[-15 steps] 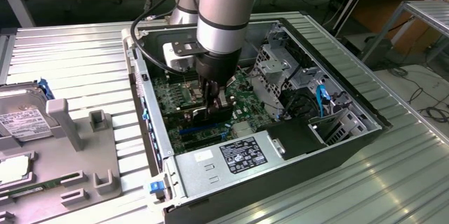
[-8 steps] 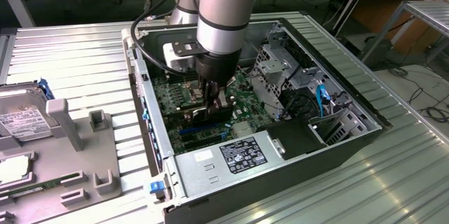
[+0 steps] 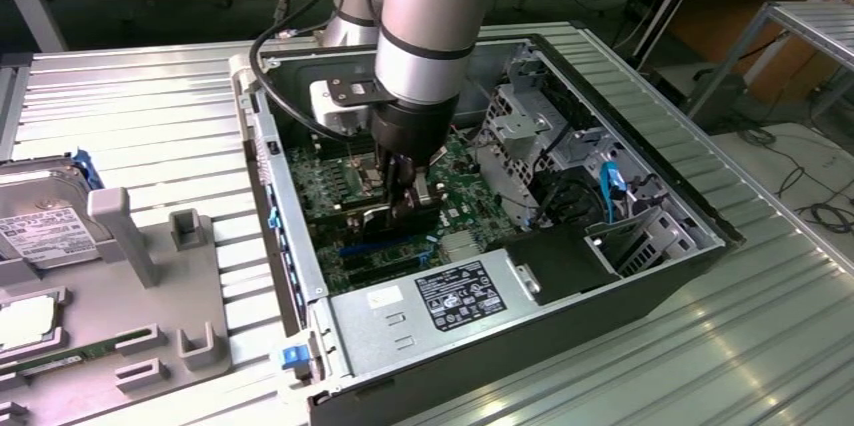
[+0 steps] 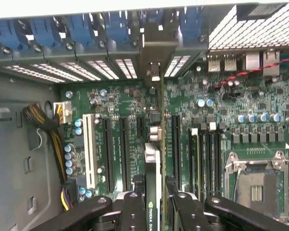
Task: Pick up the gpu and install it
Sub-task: 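Insert the gpu into the slot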
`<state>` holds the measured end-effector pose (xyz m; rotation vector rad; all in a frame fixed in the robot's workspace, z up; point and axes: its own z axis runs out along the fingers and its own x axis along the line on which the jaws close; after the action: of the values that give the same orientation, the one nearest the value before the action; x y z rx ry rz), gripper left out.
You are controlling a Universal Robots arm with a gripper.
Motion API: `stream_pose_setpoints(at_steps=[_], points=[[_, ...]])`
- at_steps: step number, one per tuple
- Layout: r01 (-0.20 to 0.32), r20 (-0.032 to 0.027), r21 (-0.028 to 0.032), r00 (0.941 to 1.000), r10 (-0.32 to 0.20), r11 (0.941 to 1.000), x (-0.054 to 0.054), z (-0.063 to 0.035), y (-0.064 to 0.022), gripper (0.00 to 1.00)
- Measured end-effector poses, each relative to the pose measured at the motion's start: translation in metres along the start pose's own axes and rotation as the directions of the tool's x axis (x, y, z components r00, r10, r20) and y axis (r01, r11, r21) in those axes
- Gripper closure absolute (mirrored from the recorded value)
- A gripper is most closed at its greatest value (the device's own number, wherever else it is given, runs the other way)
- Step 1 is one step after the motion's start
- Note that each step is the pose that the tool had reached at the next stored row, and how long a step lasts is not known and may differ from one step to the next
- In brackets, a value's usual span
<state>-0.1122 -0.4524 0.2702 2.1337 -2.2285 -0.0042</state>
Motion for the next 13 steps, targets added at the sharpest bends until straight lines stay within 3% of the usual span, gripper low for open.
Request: stream_pose_setpoints(at_steps=[8, 13], points=[[0.0, 0.0, 0.0025, 1.0, 0.0, 1.0, 0.0, 0.0014, 0.0, 0.73], [0.0, 0.005, 0.0057, 1.0, 0.0, 1.0, -0.0001, 0.0027, 0.0, 0.73]])
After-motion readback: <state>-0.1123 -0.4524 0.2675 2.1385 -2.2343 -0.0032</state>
